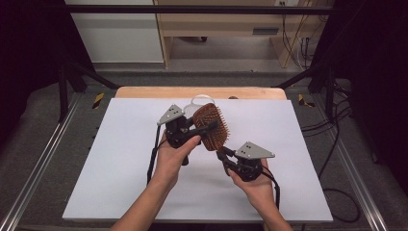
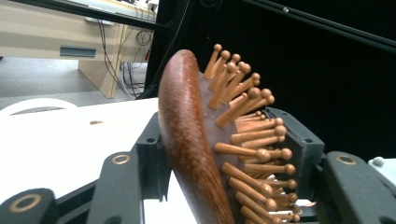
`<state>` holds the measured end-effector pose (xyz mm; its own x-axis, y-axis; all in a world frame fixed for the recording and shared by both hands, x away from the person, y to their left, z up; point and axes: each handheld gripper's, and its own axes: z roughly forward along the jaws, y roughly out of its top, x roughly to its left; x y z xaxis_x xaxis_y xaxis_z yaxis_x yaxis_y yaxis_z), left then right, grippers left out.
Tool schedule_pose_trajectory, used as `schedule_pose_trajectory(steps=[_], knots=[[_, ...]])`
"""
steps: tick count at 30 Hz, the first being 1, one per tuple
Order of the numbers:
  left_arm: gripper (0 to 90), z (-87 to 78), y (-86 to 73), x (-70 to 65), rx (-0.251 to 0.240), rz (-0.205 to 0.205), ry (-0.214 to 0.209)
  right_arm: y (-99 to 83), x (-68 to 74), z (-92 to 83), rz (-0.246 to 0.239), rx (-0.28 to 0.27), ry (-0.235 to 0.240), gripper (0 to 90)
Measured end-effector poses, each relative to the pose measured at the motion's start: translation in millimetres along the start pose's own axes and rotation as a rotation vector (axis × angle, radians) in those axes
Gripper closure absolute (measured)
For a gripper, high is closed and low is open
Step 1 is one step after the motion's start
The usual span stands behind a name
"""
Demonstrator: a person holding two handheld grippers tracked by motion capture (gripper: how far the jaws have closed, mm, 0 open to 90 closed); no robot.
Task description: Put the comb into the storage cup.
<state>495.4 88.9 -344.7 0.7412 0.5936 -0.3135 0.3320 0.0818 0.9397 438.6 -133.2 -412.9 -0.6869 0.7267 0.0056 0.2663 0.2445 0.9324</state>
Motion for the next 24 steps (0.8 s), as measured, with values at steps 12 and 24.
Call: schedule_pose_trajectory(steps=[12,24], knots=[[52.0,2.9,4.5,-15.7,0.009,0.019,0.010,-3.6,-0.8,2.9,0.020,-0.009,0.012,72.1],[52.0,-1.7,18.2,-8.4,-0.029,0.051,0.074,-10.0,-13.9,-3.9,0.074,-0.033,0.003,29.7]])
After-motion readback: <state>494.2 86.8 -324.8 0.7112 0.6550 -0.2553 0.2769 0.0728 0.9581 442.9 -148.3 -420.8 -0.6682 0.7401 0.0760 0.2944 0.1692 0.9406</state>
